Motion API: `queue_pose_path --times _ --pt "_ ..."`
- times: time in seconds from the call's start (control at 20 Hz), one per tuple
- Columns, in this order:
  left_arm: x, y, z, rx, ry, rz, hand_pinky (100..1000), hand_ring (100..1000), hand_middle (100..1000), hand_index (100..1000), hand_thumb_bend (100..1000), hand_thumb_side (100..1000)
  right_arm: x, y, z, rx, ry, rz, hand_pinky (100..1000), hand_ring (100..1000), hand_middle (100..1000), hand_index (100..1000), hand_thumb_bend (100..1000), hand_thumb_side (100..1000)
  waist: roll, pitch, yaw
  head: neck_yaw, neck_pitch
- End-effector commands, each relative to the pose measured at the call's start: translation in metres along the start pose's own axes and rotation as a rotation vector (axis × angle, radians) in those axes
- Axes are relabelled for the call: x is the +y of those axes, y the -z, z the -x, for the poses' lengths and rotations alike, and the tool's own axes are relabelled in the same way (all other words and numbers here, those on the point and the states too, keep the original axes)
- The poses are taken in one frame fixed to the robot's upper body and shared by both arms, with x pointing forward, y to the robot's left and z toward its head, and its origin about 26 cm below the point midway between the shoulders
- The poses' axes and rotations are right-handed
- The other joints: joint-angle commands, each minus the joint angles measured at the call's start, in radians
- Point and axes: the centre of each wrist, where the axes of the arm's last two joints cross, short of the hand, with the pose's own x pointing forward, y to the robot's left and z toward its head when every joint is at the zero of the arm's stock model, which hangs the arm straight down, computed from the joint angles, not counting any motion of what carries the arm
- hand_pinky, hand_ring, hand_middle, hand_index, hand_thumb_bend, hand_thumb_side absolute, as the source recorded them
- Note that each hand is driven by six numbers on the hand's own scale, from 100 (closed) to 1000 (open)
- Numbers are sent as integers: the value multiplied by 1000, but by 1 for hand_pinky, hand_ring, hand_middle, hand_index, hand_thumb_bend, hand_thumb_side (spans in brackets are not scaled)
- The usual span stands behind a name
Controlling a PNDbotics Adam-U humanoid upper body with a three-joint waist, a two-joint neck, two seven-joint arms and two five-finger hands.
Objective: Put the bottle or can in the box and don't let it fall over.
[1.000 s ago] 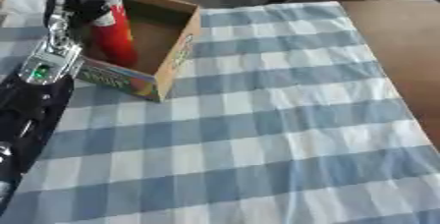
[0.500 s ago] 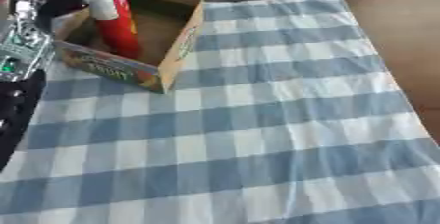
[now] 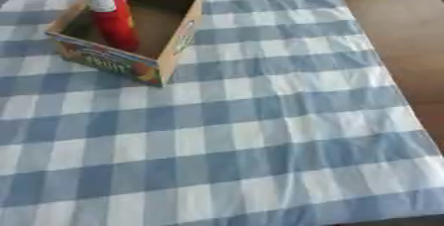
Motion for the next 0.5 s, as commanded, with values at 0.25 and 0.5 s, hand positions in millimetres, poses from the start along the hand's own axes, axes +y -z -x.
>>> queue_pose_path --times 0.25,0.5 --pt "37 -17 -34 -76 39 -128 1000 969 787 820 886 176 -9 5 -10 -54 -24 26 866 1000 902 781 100 840 -9 -16 20 -29 -8" --pt "32 -46 -36 -19 66 -170 1000 984 803 817 916 146 -11 5 -10 -62 -25 43 866 1000 902 781 100 836 -18 -10 37 -47 -19"
